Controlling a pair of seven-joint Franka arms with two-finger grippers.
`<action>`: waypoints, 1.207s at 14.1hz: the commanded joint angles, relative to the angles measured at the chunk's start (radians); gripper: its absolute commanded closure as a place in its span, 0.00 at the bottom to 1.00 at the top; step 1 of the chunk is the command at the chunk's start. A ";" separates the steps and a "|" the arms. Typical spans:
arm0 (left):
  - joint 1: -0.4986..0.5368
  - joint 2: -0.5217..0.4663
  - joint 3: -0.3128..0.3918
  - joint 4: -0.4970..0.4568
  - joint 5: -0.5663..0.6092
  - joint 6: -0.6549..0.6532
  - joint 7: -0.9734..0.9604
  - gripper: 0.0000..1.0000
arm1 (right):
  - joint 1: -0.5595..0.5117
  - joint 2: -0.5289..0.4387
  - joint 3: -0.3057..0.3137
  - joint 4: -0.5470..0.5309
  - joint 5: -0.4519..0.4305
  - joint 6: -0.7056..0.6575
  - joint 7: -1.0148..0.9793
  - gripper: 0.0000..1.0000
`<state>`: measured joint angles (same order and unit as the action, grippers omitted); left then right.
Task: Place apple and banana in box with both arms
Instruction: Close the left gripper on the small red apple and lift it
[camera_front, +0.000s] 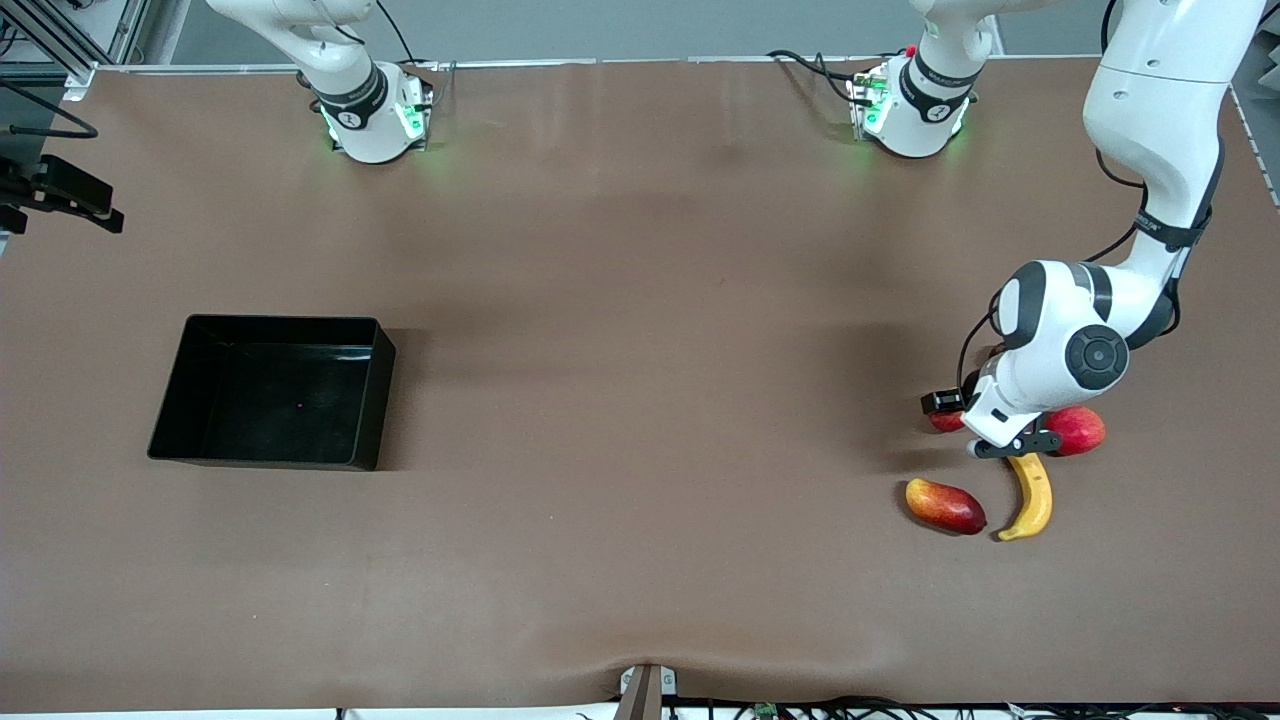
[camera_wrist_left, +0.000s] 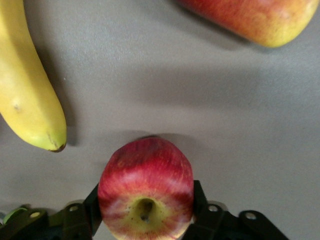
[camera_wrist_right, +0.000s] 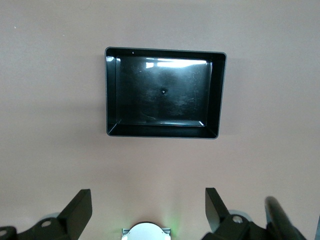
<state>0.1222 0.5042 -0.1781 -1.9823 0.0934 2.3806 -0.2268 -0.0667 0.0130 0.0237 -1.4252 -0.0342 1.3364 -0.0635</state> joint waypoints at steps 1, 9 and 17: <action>0.001 -0.013 -0.004 0.046 0.022 -0.006 -0.019 1.00 | -0.019 -0.016 0.009 -0.011 0.014 -0.005 0.005 0.00; -0.006 -0.087 -0.023 0.226 0.009 -0.297 -0.057 1.00 | -0.033 -0.011 0.009 -0.008 0.014 0.004 0.004 0.00; -0.006 -0.092 -0.050 0.292 0.008 -0.386 -0.101 1.00 | -0.053 -0.005 0.009 -0.003 0.014 0.009 0.002 0.00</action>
<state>0.1146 0.4173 -0.2208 -1.7044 0.0937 2.0180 -0.3153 -0.0916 0.0130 0.0202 -1.4252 -0.0342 1.3401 -0.0634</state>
